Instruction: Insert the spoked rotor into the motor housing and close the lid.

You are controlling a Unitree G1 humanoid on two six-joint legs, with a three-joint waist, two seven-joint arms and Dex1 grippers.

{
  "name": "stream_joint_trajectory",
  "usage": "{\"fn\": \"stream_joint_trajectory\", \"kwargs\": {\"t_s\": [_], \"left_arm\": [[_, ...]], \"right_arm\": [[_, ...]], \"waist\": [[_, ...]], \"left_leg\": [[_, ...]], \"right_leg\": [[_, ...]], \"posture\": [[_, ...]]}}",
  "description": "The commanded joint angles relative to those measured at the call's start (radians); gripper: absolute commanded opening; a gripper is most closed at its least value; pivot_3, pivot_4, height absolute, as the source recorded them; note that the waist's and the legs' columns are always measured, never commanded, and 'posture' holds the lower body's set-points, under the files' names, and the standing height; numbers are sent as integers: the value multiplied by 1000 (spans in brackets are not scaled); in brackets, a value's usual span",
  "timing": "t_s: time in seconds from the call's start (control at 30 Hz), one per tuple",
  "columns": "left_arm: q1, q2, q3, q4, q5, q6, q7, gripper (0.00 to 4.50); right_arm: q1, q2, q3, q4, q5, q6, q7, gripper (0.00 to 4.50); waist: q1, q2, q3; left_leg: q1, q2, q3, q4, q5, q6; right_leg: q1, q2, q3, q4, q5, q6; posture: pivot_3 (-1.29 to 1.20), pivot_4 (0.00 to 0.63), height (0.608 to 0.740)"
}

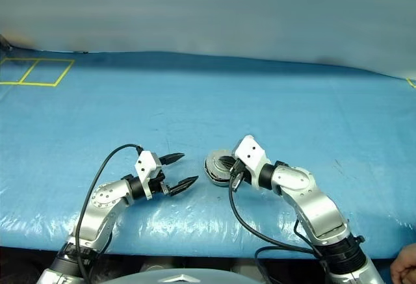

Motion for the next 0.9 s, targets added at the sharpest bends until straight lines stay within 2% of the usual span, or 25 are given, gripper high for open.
{"fn": "stream_joint_trajectory", "kwargs": {"t_s": [0.03, 0.27, 0.5, 0.9], "left_arm": [[-19, -4, -3, -2, -3, -20, -14, 4500], [-38, -7, -15, 21, 1, -28, -37, 4500], [-52, -10, -15, 46, 3, -37, -50, 4500], [-61, -15, -15, 80, 7, -56, -63, 4500]], "right_arm": [[29, 13, 16, 22, -25, -11, -23, 40], [90, 41, 13, 30, -42, -37, -71, 40], [110, 77, -118, -103, 108, -29, -64, 40], [278, 3, -229, -210, 121, 0, -99, 40]], "waist": [[0, 0, 0], [0, -1, -1], [0, 0, 0], [-1, -1, 0]], "left_leg": [[0, 0, 0, 0, 0, 0], [7, 0, 1, -1, 0, 0], [8, 1, 2, -2, 0, 0], [7, 1, 2, -4, 0, 0]], "right_leg": [[0, 0, 0, 0, 0, 0], [6, 0, 0, 0, -2, -3], [6, 0, 1, 0, -2, -3], [5, 0, 1, 0, -3, -4]], "posture": [[0, 150, 740], [0, 150, 740], [0, 150, 740], [0, 150, 740]]}}
